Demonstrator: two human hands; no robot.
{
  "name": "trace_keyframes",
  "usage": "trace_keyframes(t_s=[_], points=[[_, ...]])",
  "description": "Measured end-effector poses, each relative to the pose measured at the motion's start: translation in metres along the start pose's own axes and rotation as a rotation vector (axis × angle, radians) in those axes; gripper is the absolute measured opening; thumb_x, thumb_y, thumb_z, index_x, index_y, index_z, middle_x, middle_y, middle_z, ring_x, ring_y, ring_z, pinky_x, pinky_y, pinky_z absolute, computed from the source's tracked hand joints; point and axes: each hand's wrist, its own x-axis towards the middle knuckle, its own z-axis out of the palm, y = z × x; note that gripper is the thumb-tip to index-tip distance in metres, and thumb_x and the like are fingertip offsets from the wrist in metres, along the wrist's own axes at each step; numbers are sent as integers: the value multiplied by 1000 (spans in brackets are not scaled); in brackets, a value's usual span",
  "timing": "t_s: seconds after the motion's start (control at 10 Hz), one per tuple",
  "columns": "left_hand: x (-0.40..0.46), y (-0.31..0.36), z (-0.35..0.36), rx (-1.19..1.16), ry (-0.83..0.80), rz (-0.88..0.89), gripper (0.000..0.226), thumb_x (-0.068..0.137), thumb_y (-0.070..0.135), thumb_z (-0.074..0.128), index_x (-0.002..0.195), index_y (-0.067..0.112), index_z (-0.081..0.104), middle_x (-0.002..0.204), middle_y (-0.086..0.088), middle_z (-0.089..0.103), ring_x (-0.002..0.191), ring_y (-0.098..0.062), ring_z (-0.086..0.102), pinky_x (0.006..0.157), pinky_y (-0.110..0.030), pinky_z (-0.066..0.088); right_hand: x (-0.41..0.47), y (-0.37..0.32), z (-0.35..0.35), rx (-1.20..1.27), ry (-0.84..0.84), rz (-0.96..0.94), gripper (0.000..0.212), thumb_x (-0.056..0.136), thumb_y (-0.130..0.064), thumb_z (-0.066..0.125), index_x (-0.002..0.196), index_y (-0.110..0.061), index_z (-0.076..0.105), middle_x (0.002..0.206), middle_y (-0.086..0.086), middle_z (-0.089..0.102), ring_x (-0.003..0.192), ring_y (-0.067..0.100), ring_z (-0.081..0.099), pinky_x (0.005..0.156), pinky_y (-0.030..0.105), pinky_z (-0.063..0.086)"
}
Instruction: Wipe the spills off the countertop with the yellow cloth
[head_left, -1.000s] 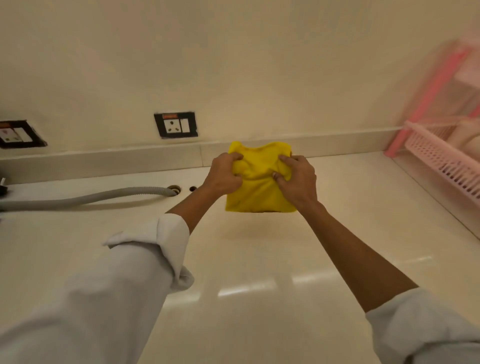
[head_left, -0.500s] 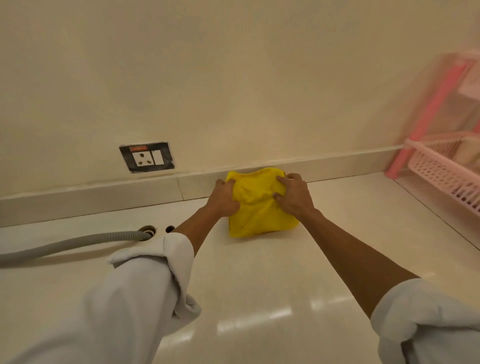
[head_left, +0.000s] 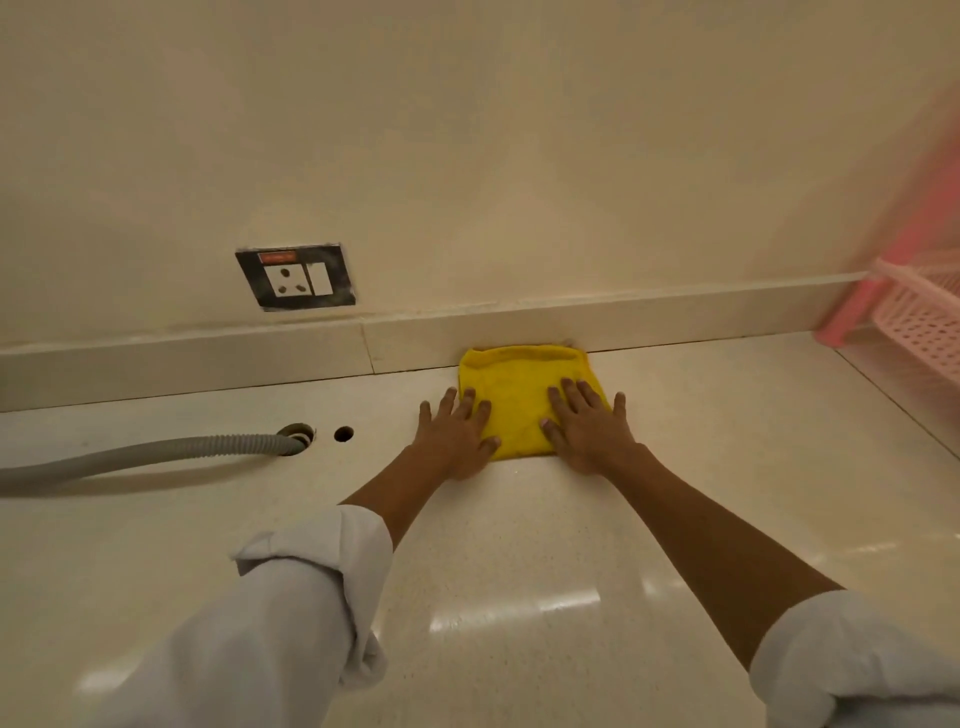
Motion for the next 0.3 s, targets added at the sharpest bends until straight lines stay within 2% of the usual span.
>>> trace_keyframes(t_s=[0.1,0.2,0.3], points=[[-3,2,5,6,-10,-13,71,96,56,18,152,19,-5,162,-9,-10,149,-33,-9,118,-60,0,0,1,0,-14,-26,-4,68,101,-57,16,156,-21,-4,167,6,-7,153,28,-6,117,68,0],[-15,4,2,-22,9,-17,72,96,55,18,151,13,-4,162,-11,-8,149,-31,-9,118,-58,0,-1,-1,-9,-38,-56,0,70,101,-58,16,156,-20,-5,166,7,-7,153,29,-6,117,68,-2],[-27,1,4,-102,134,-19,74,97,53,20,151,8,-1,162,-14,-3,150,-29,-5,120,-53,4,-3,-10,-15,6,32,5,76,99,-62,17,156,-16,0,167,8,-2,153,28,-3,118,66,-1]])
